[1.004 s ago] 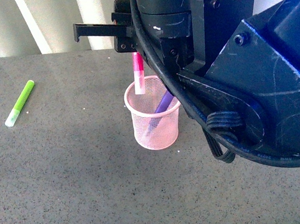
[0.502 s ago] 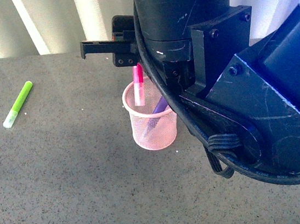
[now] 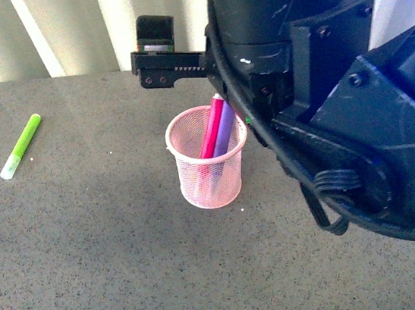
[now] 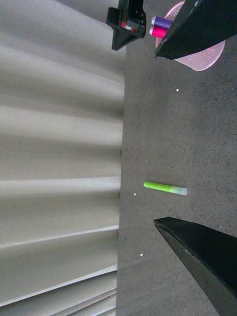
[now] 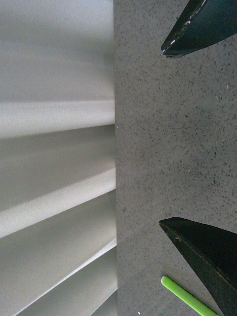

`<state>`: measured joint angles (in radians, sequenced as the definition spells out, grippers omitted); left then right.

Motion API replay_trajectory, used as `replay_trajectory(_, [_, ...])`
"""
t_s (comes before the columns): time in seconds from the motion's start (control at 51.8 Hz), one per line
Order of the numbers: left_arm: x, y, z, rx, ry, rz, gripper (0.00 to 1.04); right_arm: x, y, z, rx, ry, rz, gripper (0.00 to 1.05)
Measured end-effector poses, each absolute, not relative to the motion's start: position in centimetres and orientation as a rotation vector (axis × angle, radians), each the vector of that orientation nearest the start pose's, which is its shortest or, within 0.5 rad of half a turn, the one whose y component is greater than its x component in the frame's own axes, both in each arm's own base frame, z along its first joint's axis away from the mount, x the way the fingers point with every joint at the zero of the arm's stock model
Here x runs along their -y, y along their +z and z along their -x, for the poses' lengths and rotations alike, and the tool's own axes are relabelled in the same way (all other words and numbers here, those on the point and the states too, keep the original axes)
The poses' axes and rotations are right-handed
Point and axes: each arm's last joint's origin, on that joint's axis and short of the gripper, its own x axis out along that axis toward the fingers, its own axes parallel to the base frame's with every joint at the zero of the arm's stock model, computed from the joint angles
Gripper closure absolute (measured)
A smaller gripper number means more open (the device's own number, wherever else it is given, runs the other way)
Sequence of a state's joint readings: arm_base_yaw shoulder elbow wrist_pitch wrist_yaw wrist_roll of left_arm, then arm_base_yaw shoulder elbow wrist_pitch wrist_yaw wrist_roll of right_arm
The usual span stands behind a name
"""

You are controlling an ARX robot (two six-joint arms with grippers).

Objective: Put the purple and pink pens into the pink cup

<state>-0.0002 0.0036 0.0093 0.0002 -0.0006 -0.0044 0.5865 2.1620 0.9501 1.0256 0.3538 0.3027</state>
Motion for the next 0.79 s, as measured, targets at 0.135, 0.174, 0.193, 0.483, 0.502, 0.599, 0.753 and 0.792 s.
replay_trajectory(0.135, [0.0,16.6,-9.7,0.006,0.0,0.004,0.07,-18.6,12.3,-33.8,-0.138,0.159,-0.24,0.07])
replay_trajectory(0.174, [0.0,16.6,-9.7,0.006,0.0,0.004,0.07,-17.8,13.1,-33.7,-0.113,0.147,-0.247,0.07])
replay_trajectory(0.193, [0.0,16.6,-9.7,0.006,0.0,0.004,0.07,-17.1,13.7,-33.6,-0.096,0.139,-0.252,0.07])
replay_trajectory(0.483, [0.0,16.6,-9.7,0.006,0.0,0.004,0.07,-3.3,18.3,-25.8,0.007,0.062,-0.21,0.07])
replay_trajectory(0.502, [0.0,16.6,-9.7,0.006,0.0,0.004,0.07,-2.5,18.3,-25.0,0.005,0.065,-0.205,0.07])
replay_trajectory(0.599, [0.0,16.6,-9.7,0.006,0.0,0.004,0.07,0.0,17.2,-19.4,-0.053,-0.014,-0.085,0.25])
replay_trajectory(0.753, [0.0,16.6,-9.7,0.006,0.0,0.004,0.07,0.0,16.2,-16.1,-0.016,0.002,-0.017,0.6])
replay_trajectory(0.792, [0.0,16.6,-9.7,0.006,0.001,0.004,0.07,0.0,16.2,-15.7,-0.02,0.002,-0.012,0.69])
